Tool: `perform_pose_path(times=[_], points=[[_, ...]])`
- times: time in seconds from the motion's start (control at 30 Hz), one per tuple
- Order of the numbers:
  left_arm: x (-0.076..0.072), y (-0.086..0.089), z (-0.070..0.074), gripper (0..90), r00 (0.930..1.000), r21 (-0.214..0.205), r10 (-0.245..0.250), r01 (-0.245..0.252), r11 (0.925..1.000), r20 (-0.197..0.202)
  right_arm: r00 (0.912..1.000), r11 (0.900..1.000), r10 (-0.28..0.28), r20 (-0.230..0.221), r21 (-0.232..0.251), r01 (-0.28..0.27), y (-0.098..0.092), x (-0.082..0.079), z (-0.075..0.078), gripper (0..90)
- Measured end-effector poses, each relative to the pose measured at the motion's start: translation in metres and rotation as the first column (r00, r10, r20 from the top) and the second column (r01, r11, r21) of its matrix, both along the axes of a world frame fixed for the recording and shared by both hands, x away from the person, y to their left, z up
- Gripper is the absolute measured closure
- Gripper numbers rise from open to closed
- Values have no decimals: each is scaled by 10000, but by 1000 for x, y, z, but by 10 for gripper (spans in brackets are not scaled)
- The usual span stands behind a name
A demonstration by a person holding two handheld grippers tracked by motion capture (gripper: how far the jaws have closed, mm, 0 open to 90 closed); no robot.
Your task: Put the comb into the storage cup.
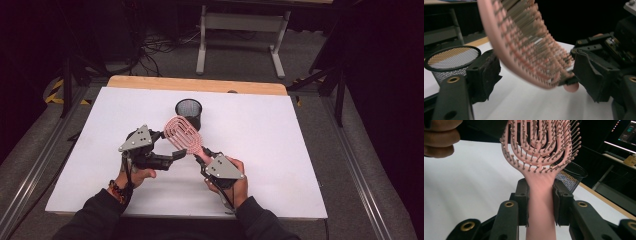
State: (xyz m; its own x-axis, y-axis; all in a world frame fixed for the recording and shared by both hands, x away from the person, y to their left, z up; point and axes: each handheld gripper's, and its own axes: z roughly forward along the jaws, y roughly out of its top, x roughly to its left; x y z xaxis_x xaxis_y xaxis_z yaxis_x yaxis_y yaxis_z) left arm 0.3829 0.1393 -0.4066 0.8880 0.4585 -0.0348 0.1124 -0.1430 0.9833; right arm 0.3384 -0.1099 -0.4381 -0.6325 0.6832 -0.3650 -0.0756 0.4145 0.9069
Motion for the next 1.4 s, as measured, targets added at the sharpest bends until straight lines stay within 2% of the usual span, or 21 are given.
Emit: perform_pose_path(times=[0.13,0.27,0.33,0.37,0.47,0.63,0.7,0.8,0.87,1.07,1.4], points=[[-1,0,1,332,9996,-75,193,-191,9998,209,10000,9998,21,4,-207,-21,5,-1,-6,697],[1,0,1,381,9991,-411,408,-404,9983,81,10000,9996,-65,-35,-292,64,10,-1,-11,697],[1,1,1,435,9982,-493,600,-598,9970,34,9998,9991,-139,117,-392,144,12,-2,-12,697],[2,1,1,485,9980,-504,631,-629,9967,16,9998,9992,-174,134,-366,179,13,-2,-13,696],[2,1,2,520,9985,-628,552,-551,9965,1,9994,9988,-321,146,-352,326,16,-2,-15,697],[2,1,4,556,9991,-829,417,-412,9957,43,9990,9986,-392,220,-346,400,17,-1,-16,696],[1,1,4,573,9994,-807,313,-298,9963,174,9989,9984,-425,183,-358,431,18,0,-16,696],[1,1,4,598,9999,-897,109,-97,9959,123,9993,9989,-366,-35,-310,365,18,1,-18,695],[0,0,5,612,9999,-1063,-61,71,9943,92,9994,9991,-327,-68,-265,325,18,1,-18,696],[-1,0,9,624,9993,-1135,-257,285,9931,265,9997,9996,-259,-9,-127,258,18,0,-16,696],[-3,-1,14,629,9990,-971,-109,150,9952,430,9997,9998,-147,-183,100,149,17,1,-15,678]])
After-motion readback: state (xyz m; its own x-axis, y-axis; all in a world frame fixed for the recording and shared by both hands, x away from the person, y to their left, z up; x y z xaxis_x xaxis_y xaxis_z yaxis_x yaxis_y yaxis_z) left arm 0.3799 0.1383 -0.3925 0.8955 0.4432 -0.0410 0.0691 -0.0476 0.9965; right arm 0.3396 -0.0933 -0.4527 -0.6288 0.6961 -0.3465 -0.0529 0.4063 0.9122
